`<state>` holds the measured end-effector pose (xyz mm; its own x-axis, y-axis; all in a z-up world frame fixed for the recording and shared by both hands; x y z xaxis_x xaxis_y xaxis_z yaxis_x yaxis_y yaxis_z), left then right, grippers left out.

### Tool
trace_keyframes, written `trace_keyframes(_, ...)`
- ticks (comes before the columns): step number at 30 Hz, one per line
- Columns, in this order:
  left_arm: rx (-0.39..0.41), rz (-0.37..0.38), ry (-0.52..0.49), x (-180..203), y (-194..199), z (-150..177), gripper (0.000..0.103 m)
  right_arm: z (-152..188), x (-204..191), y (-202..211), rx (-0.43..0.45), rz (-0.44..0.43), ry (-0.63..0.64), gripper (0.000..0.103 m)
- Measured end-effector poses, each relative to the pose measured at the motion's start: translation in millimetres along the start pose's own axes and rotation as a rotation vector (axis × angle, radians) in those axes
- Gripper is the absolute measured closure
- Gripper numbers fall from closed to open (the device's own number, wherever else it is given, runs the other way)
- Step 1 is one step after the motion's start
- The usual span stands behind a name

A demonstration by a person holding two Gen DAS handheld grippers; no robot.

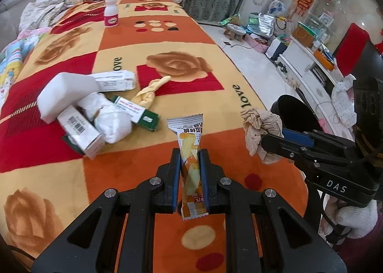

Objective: Collect trash
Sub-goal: 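Grasp the snack wrapper with left gripper while right gripper holds tissue, then carry the wrapper and tissue over the black bin and open both grippers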

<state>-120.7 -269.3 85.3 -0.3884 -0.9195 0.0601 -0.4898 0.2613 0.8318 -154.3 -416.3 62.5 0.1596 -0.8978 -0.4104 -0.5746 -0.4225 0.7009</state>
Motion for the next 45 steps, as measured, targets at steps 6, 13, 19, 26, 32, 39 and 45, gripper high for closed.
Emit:
trace_keyframes(6,0.0,0.019,-0.025,17,-4,-3,0.09,4,12,9,0.007,0.019,-0.023,0.074)
trace_keyframes(13,0.005,0.039,-0.044,32,-5,-8,0.09,7,24,18,0.015,0.038,-0.046,0.074)
trace_keyframes(19,-0.001,0.056,-0.057,43,-9,-12,0.09,9,33,26,0.025,0.055,-0.059,0.074)
trace_keyframes(26,0.005,0.08,-0.079,62,-13,-19,0.09,13,48,35,0.037,0.079,-0.09,0.074)
trace_keyframes(32,-0.007,0.108,-0.113,86,-20,-26,0.09,15,67,50,0.059,0.108,-0.121,0.074)
trace_keyframes(39,-0.025,0.161,-0.138,115,-29,-35,0.09,19,93,71,0.086,0.153,-0.169,0.074)
trace_keyframes(45,-0.042,0.208,-0.159,144,-37,-42,0.09,25,118,87,0.099,0.197,-0.21,0.074)
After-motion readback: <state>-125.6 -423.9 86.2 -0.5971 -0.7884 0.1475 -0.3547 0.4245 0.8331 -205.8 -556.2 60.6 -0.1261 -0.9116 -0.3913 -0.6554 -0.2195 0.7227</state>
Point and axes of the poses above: each gripper's, at about its wrist camera, not at the fingertips, and y roughly against the way its jaws point, x to its right, z to its underside, the point moved 2 cm from there along -y, roughly the way its jaws point, and after that the axes turned 10 degrees about -z, right-handed, at the moved point
